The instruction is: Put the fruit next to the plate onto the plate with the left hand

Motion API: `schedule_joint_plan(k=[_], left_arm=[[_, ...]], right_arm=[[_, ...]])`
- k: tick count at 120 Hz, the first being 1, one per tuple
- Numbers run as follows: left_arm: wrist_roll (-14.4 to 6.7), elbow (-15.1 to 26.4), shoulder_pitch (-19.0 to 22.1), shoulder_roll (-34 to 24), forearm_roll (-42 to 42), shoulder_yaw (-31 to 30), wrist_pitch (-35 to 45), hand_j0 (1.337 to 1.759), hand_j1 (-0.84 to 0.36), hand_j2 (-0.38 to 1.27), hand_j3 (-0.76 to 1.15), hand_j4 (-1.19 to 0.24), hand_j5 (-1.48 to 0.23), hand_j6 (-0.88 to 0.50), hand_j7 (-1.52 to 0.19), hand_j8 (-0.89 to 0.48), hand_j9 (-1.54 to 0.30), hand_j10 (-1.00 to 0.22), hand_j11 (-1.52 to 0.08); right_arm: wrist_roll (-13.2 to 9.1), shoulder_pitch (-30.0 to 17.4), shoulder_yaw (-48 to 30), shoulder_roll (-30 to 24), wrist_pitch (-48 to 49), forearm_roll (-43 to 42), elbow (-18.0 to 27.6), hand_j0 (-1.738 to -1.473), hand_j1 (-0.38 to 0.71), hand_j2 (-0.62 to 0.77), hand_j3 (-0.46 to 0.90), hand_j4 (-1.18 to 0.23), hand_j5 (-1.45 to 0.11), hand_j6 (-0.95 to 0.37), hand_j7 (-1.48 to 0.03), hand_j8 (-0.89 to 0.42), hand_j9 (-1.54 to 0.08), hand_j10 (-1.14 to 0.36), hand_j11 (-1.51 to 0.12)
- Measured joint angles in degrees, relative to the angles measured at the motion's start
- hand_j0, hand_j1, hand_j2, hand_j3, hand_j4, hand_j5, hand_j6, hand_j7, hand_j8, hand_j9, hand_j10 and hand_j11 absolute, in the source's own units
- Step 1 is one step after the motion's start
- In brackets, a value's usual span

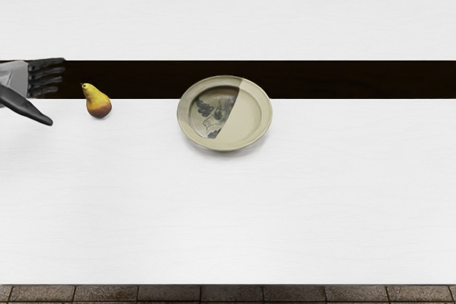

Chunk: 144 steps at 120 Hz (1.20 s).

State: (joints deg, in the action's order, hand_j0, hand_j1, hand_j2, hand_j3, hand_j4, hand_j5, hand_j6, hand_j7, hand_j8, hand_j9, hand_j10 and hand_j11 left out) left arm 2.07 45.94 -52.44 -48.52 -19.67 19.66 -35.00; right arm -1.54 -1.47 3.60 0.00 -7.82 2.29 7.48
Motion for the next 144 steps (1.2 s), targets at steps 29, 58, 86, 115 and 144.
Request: schedule_joint_plan(k=[29, 58, 86, 115, 144], left_arm=[[0.0, -1.2, 0.1, 3.1, 0.1, 0.2, 0.0, 1.658, 0.35, 0.0, 0.0, 0.0, 0.0, 0.0, 0.0, 0.0, 0.0, 0.0, 0.0], [4.1, -8.1, 1.1, 9.7, -11.6, 8.8, 0.0, 1.658, 0.35, 0.0, 0.0, 0.0, 0.0, 0.0, 0.0, 0.0, 0.0, 0.0, 0.0], [14.9, -13.7, 1.9, 12.2, -22.6, 12.1, 0.0, 1.658, 0.35, 0.0, 0.0, 0.0, 0.0, 0.0, 0.0, 0.0, 0.0, 0.0, 0.0], [31.0, -15.0, -0.7, 12.8, -37.4, 5.5, 0.0, 1.658, 0.35, 0.0, 0.0, 0.0, 0.0, 0.0, 0.0, 0.0, 0.0, 0.0, 0.0], [32.7, -20.4, -0.9, 13.7, -27.9, 2.5, 0.0, 1.658, 0.35, 0.0, 0.0, 0.0, 0.0, -0.01, 0.0, 0.0, 0.0, 0.0, 0.0]], right_arm=[[0.3, -0.1, 0.0, 0.0, 0.0, -0.1, -0.1, -1.658, -0.31, -0.01, 0.0, -0.03, -0.04, -0.03, -0.04, -0.03, -0.04, -0.03, -0.04], [0.4, -0.2, 0.1, 0.0, 0.0, -0.1, -0.3, -1.658, -0.31, -0.01, 0.0, -0.03, -0.04, -0.03, -0.04, -0.03, -0.04, -0.03, -0.04], [0.5, -0.3, 0.1, 0.0, 0.0, -0.1, -0.4, -1.658, -0.31, -0.01, 0.0, -0.03, -0.04, -0.03, -0.04, -0.03, -0.04, -0.03, -0.04], [0.5, -0.2, 0.2, 0.0, 0.0, -0.2, -0.4, -1.658, -0.31, -0.01, 0.0, -0.03, -0.04, -0.03, -0.04, -0.03, -0.04, -0.03, -0.04], [0.4, -0.2, 0.2, 0.0, 0.0, -0.1, -0.4, -1.658, -0.31, -0.01, 0.0, -0.03, -0.04, -0.03, -0.04, -0.03, -0.04, -0.03, -0.04]])
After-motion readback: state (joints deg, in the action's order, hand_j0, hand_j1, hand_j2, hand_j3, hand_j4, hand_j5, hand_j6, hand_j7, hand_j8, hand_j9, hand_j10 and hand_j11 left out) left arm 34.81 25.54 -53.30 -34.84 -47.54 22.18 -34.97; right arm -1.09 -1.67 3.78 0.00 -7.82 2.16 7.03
